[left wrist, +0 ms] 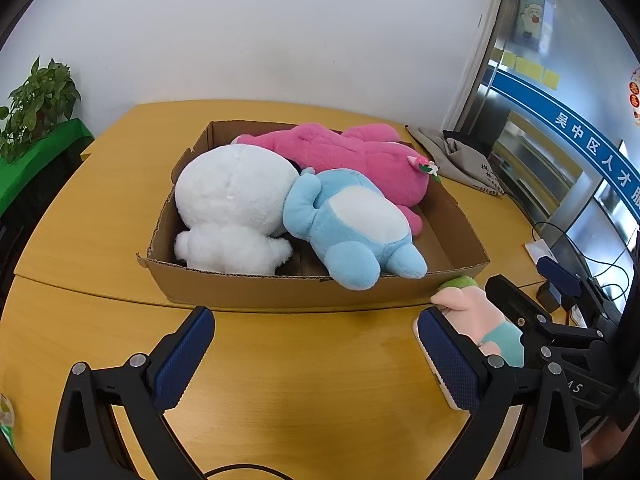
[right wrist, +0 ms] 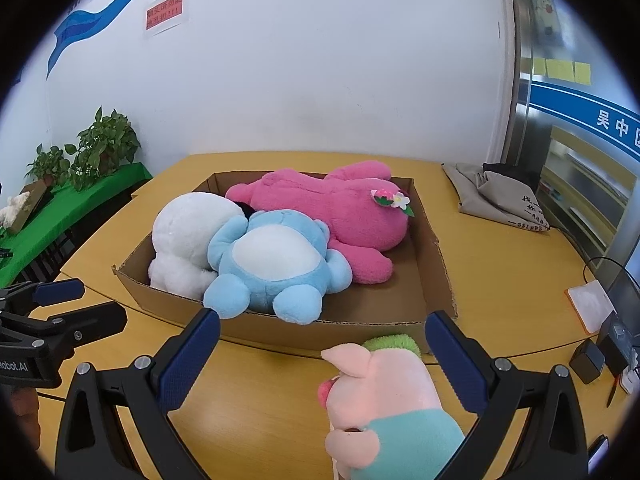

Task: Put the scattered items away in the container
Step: 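Move both grippers over the pink-and-teal pig plush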

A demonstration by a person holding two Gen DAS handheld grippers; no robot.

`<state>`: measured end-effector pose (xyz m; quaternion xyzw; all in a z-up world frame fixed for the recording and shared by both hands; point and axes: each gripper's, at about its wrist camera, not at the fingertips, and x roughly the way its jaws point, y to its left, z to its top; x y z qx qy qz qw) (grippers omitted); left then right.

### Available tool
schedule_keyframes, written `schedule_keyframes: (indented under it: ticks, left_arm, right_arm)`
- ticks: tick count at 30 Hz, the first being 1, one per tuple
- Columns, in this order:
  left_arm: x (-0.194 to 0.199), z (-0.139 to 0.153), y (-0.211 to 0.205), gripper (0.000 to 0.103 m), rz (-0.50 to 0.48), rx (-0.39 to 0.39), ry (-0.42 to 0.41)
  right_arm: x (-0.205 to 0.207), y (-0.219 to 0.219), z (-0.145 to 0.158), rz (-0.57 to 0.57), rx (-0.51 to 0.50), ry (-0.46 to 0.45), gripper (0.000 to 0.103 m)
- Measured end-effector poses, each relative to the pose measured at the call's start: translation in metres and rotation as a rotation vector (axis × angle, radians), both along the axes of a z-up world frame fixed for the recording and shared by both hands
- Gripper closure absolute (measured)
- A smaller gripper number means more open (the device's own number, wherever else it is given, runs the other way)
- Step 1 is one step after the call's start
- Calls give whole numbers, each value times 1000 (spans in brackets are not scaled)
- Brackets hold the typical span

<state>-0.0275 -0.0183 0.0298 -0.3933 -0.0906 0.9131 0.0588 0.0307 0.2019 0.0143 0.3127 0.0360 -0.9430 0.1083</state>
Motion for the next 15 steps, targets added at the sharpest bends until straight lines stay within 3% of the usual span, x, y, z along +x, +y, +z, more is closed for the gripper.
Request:
schedule_keyframes:
  ticks: [7,12,15]
  left_arm:
    - [-7,-7,9,0,-21,24,-31]
    - [-19,-24,35,0,-88,69,-110]
    - [-28,-40,59,0,-164,141,-161]
  right_arm:
    - [3,12,-1,1,-10,-1,0]
    - [25,51,-5,4,4,2,0]
    - [34,74,-22,21,61,-49,0]
